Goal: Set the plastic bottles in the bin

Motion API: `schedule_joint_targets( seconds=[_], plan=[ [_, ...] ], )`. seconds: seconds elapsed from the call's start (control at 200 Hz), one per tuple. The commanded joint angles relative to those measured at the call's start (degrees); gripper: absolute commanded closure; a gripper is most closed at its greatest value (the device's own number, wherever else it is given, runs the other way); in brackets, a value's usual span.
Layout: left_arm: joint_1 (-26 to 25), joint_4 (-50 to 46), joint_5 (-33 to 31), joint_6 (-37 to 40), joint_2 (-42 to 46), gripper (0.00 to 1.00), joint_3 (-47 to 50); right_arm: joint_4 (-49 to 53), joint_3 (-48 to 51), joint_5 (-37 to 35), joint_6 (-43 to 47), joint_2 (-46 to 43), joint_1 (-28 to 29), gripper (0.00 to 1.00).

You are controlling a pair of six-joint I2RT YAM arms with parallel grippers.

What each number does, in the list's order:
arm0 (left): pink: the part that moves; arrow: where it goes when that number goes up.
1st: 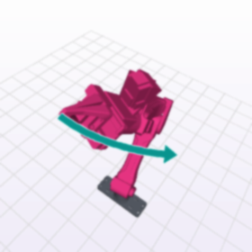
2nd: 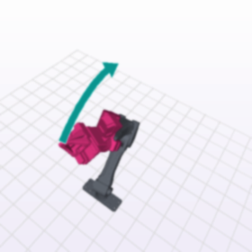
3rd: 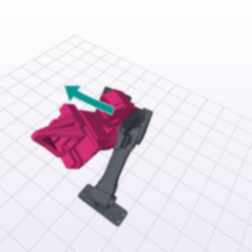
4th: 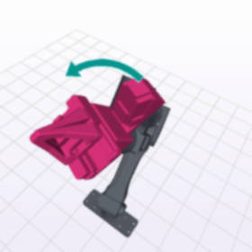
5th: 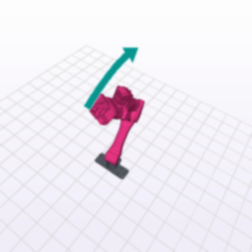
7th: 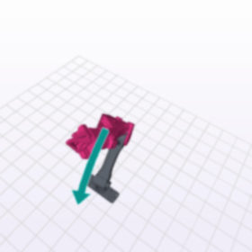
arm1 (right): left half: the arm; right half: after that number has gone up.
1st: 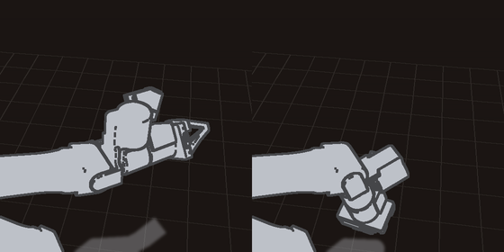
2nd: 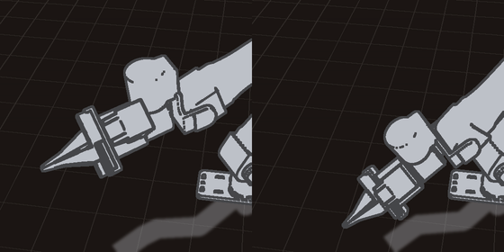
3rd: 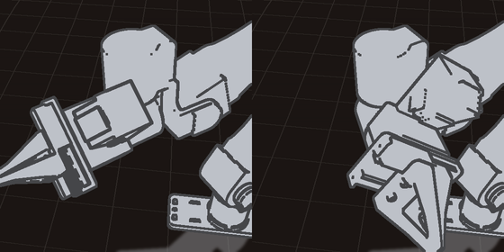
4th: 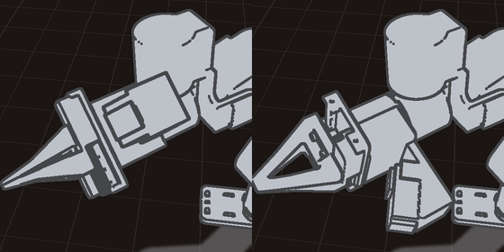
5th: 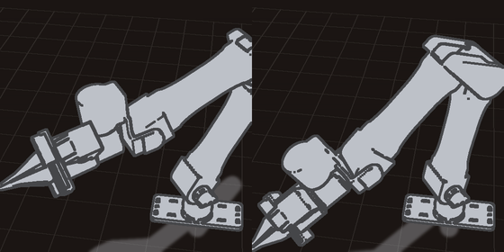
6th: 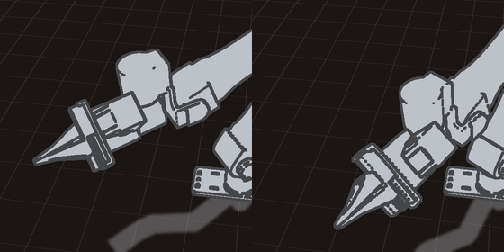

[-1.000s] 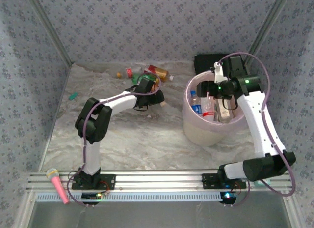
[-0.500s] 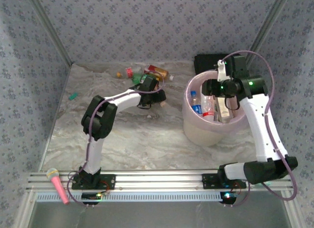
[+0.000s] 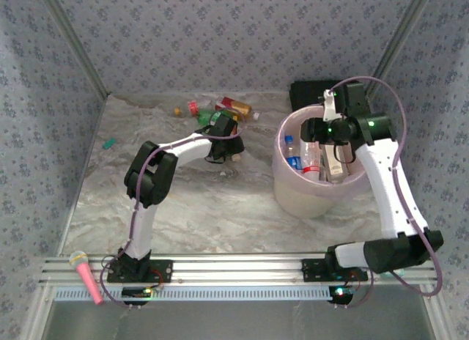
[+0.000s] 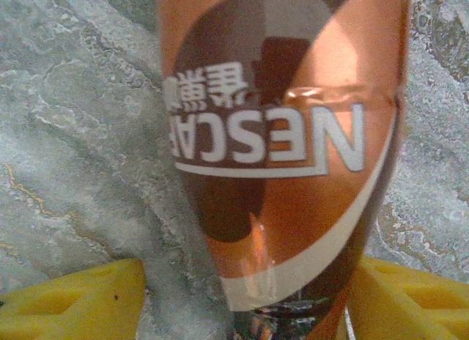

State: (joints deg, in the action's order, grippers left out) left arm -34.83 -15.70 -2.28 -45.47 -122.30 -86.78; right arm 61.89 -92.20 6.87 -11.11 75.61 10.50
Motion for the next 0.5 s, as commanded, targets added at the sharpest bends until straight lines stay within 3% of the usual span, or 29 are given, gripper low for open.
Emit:
schedule_joint_targets(
  seconds=[0.0, 0.295, 0.495],
  plan=[
    [0.1, -0.1, 0.6, 0.1, -2.2, 0.33, -0.7, -0.1, -2.2, 1.3, -1.0, -4.9, -0.2, 0.4],
    [0.1, 0.1, 0.7, 1.7, 0.3, 0.51, 1.8, -4.3, 1.3, 6.3, -3.2, -11.1, -0.2, 0.39],
    [0.1, 0.3, 0.6, 4.1, 5.5, 0.7, 4.9, -7.6, 2.2, 10.4, -5.1, -14.7, -0.3, 0.39]
  ],
)
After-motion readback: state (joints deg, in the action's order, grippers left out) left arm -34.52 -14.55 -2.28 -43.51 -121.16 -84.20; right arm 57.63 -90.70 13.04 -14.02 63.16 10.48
